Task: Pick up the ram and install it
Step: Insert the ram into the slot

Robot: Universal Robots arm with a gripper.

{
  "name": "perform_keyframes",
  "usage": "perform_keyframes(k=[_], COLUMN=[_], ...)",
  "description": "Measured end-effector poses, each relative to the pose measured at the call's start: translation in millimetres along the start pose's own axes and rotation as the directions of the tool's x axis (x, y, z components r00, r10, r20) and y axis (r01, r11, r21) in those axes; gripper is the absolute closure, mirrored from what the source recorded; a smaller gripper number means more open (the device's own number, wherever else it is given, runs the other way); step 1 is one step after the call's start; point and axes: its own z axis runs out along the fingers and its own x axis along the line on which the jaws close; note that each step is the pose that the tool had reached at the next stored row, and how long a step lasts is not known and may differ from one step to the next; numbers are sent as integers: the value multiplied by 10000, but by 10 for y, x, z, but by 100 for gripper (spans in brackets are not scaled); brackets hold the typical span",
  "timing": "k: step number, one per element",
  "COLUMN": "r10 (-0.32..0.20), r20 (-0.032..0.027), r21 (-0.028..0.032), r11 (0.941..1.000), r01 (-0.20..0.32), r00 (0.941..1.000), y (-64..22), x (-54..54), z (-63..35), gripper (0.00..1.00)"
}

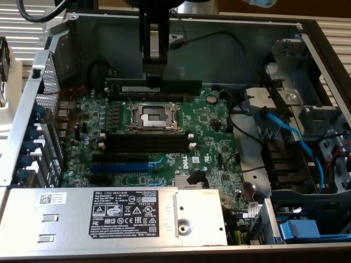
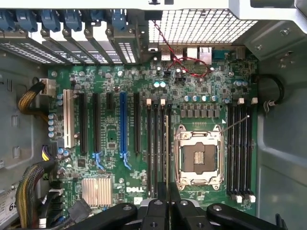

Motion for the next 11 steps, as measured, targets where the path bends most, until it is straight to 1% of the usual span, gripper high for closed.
perform_keyframes(k=[4,11], r10=[-1,-2], r20=[1,7], r21=[-1,-1], r11=[10000,10000], r01=[1,2], r00=[10000,10000], y=[1,15], x=[3,5], z=[31,157], gripper=[88,88])
